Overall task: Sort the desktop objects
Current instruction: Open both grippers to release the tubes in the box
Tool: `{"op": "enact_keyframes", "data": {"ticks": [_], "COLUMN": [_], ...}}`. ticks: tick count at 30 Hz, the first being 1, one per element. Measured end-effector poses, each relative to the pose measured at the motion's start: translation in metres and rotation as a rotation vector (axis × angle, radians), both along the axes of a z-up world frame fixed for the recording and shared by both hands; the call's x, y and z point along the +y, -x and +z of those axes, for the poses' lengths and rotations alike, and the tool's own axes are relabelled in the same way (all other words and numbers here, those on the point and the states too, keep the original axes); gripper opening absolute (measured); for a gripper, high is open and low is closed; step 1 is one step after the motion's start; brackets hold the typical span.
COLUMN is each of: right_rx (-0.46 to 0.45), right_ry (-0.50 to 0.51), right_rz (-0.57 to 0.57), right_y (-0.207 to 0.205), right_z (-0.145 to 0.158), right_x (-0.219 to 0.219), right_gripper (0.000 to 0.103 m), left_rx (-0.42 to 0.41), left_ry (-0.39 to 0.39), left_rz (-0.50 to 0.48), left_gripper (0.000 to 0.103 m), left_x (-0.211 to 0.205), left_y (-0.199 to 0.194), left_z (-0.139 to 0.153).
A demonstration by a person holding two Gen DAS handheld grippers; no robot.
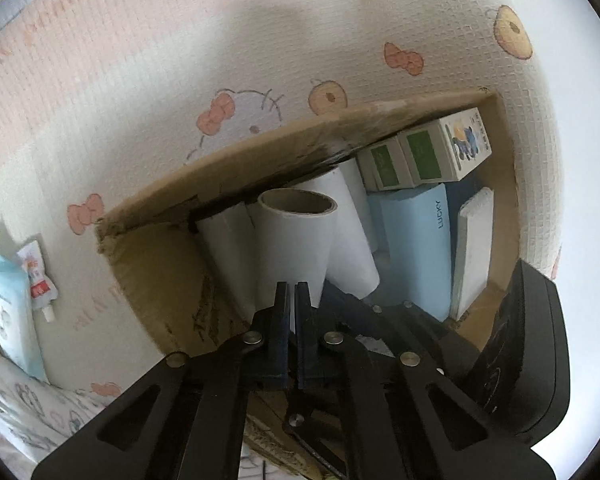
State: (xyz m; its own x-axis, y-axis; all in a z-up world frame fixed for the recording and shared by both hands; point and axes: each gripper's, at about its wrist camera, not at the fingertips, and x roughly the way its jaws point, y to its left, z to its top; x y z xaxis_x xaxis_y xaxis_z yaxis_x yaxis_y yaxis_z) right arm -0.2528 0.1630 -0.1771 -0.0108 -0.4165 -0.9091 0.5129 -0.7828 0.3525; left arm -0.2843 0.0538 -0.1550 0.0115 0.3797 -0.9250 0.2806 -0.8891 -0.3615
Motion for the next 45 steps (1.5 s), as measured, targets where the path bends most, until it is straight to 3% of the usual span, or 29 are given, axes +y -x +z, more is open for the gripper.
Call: {"op": "enact_keyframes", "data": {"ticks": [3, 10, 22, 28, 30, 32, 34, 36, 45], "right_rx": [-0.010, 0.024, 0.090, 0.074, 0.067, 0.069, 0.061, 0.064, 0.043], "right_ry": [-0.001, -0.051, -0.003, -0.056, -0.100, -0.125, -0.135, -0.143, -0.141], "right_rz": [0.004, -0.004, -0.066, -0.148, -0.174, -0.161, -0.159, -0.143, -0.084], "right_y": [-0.005, -0.018, -0.049, -0.057, -0.061, -0.066, -0.071, -0.075, -0.096], "right_z": [-0.002, -0.004, 0.027, 0.021, 0.014, 0.009, 0.004, 0.001, -0.015], "right_x": [-0.002, -0.008, 0.016, 0.043, 0.048, 0.047, 0.045, 0.040, 0.013], "right_gripper": [0.040, 0.040, 0.040, 0.040, 0.039, 0.030, 0.030, 0.030, 0.030], "left_rx": [0.009, 0.041, 0.128, 0.182, 0.171, 0.157, 0.132, 0.107, 0.115], "left_ry": [-0.027, 0.018, 0.051, 0.048, 0.041, 0.055, 0.093, 0.112, 0.160], "left_rz": [-0.004, -0.052, -0.121, -0.154, -0.149, -0.144, -0.120, -0.091, -0.126], "left_gripper": [0.002, 0.002, 0.002, 0.019, 0.019, 0.019, 0.018, 0.005, 0.005], "left_x": [-0.001, 0.004, 0.020, 0.036, 0.041, 0.047, 0.046, 0.044, 0.054], "left_y": [-0.001, -0.002, 0.004, 0.010, 0.010, 0.011, 0.009, 0.008, 0.005], "left_z": [0.002, 0.001, 0.020, 0.030, 0.026, 0.020, 0.013, 0.005, -0.004]}}
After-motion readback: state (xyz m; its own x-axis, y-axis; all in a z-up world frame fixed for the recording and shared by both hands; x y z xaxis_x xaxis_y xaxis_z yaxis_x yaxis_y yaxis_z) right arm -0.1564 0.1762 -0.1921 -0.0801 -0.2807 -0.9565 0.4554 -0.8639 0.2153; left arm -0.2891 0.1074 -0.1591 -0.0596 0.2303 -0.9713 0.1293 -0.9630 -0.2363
